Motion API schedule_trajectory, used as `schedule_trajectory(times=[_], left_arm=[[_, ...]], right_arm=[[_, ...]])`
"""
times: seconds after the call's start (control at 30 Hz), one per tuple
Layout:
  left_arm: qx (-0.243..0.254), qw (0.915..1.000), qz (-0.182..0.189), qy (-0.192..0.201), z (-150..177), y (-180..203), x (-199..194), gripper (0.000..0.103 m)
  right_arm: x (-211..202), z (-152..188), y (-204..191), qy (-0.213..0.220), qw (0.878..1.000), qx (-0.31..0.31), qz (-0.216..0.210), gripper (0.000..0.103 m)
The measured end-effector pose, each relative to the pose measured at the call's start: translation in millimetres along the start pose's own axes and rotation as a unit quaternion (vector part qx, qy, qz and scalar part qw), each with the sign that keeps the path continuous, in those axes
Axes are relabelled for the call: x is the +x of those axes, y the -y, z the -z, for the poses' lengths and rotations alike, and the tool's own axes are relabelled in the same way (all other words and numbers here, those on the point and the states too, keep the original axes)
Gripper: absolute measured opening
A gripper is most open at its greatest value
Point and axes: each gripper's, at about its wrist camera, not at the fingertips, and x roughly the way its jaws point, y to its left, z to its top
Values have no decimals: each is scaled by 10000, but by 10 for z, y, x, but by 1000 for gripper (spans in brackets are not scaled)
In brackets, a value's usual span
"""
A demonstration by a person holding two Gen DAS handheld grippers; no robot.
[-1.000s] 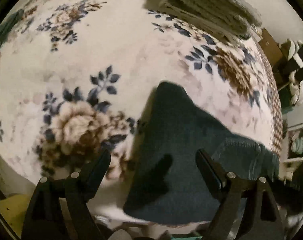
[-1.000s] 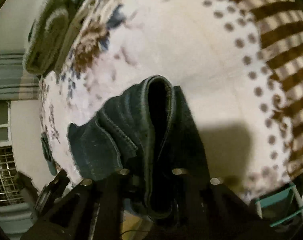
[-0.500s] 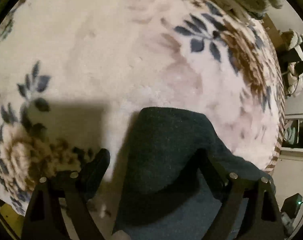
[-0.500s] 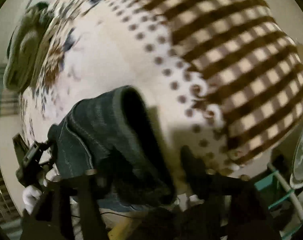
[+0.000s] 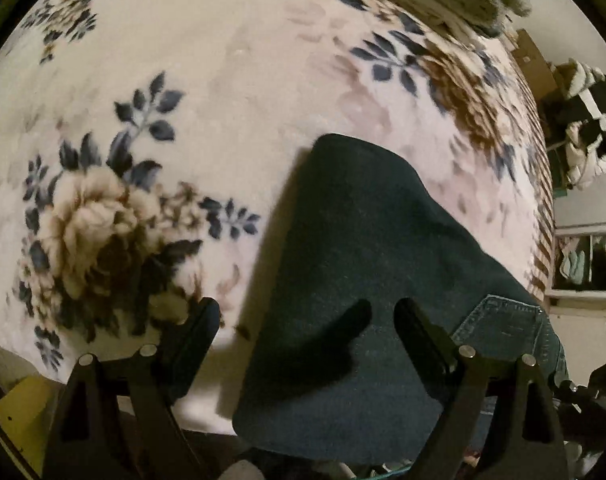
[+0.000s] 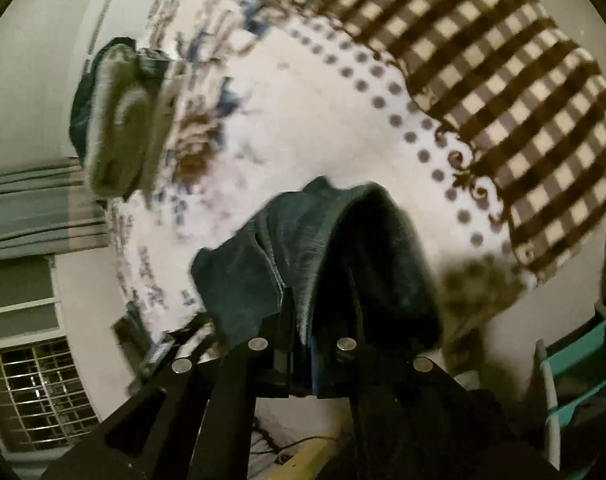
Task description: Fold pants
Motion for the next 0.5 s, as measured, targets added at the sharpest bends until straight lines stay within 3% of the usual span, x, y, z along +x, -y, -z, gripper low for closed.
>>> schedule_trajectory(times=[0.07, 0.17, 0.23, 0.27, 0.3, 0.33, 0.4, 0.5], left_arm=[[28, 10000, 41, -24, 6, 29, 13, 90], [91, 9999, -18, -92, 23, 37, 65, 90], [90, 9999, -36, -137, 38, 28, 91, 90], [95, 9998, -29, -146, 39, 23, 98, 90], [110, 9998, -30, -135, 43, 23, 98, 90], [130, 9998, -55, -129, 47, 15, 100, 90], [156, 9998, -91, -124, 49, 0, 125, 90], [70, 9998, -98, -168, 60, -27, 182, 90]], right_arm=[[-64, 76, -22, -74, 10000, 11, 49, 5], [39, 158, 242, -437, 9980, 200, 419, 6], [248, 145, 546, -601, 9934, 170, 957, 23], [270, 152, 639, -613, 9914, 185, 1141, 40], [288, 149, 773, -589, 9917, 325, 1099, 53], [284, 151, 857, -556, 9945, 484, 746, 59], [259, 172, 978, -451, 9963, 722, -66, 81], [413, 159, 1061, -569, 9945, 749, -466, 89]])
